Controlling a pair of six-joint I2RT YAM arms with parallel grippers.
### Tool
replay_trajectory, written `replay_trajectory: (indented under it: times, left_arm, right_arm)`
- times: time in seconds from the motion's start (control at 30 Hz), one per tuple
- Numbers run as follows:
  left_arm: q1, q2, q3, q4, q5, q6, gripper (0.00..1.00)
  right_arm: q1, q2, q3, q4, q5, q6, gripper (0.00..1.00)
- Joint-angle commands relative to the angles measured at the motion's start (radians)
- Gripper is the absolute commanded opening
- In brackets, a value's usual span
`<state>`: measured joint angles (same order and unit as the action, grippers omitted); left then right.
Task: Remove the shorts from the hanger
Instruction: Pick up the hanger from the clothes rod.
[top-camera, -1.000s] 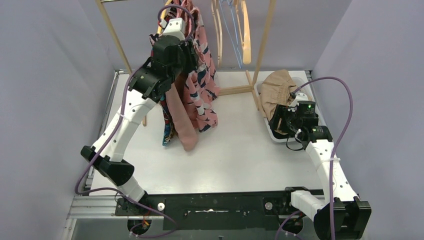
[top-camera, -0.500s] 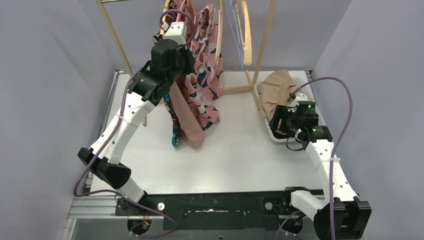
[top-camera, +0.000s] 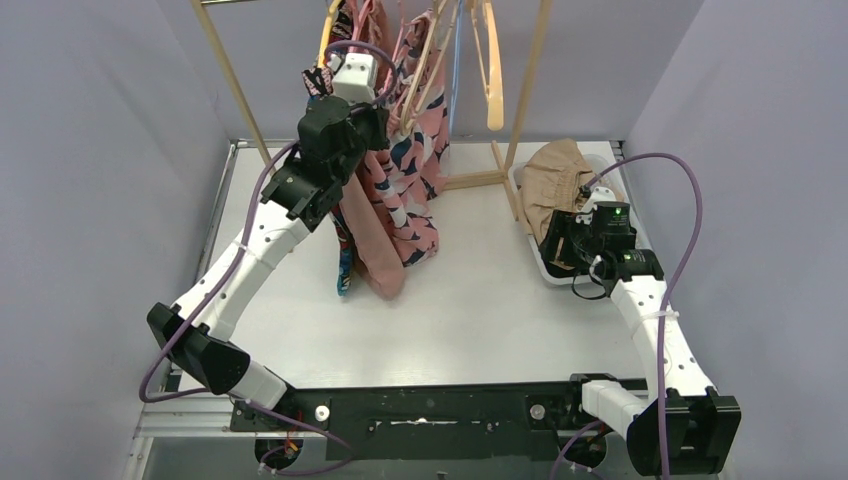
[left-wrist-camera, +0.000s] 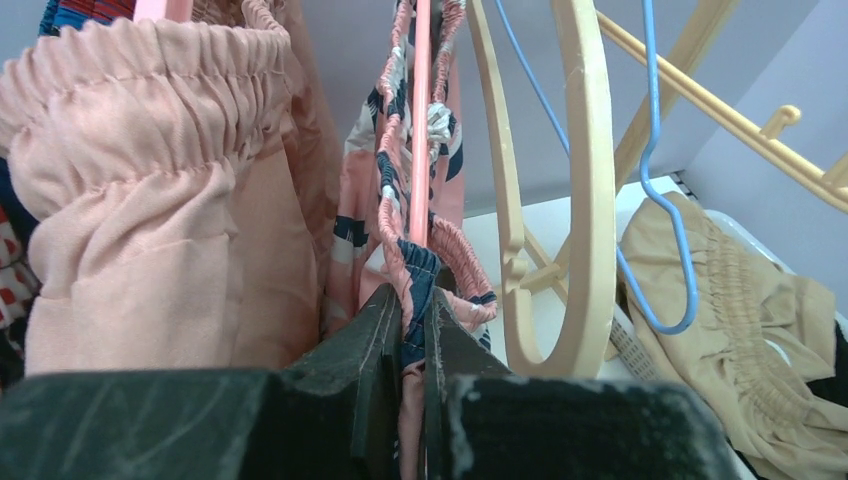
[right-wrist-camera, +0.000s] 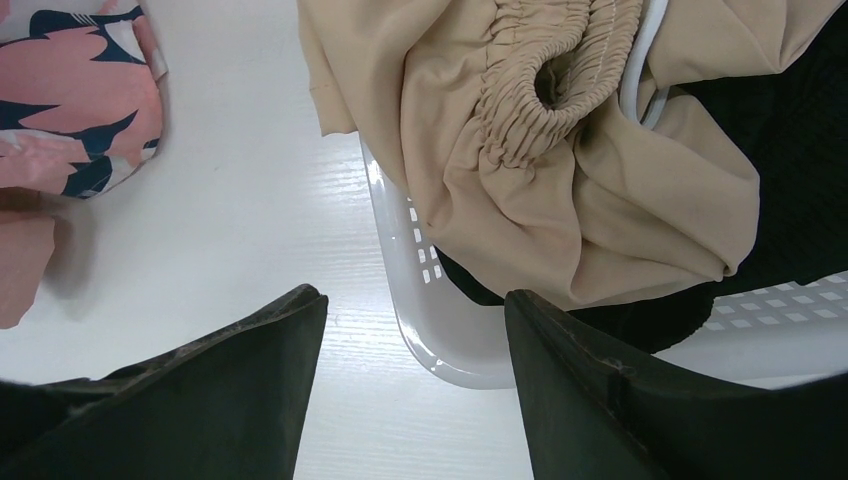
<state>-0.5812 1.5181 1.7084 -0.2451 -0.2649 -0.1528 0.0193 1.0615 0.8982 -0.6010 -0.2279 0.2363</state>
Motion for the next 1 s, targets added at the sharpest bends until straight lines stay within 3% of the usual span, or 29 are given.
replay_trajectory:
  times: [0.0, 0.23, 0.57, 0.7, 0.97]
  left_arm:
    - [-0.028, -0.067, -0.017, 0.228, -0.063, 0.084, 0.0]
    - [-0.08, -0.114, -0.1, 0.375, -0.14, 0.158, 0.0]
    - [-0.093, -0.186, -0.204, 0.509, -0.142, 0.159, 0.0]
    - [-0.093, -0.19, -0.183, 0.409, -0.105, 0.138, 0.0]
    - [-0.097, -0.31, -0.313, 0.248, -0.084, 0.059, 0.0]
  right_arm:
    - [-0.008, 0.0, 0.045, 0.021, 0.021, -0.014, 0.67]
    - [-0.008, 0.009, 0.052, 0.023, 0.013, -0.006, 0.67]
    - [-0.01, 0.004, 0.054, 0.021, 0.012, -0.001, 0.67]
    - [-0.009, 0.001, 0.058, 0.021, 0.008, -0.001, 0.67]
    - [-0.011, -0.014, 0.05, 0.014, 0.015, -0.003, 0.68]
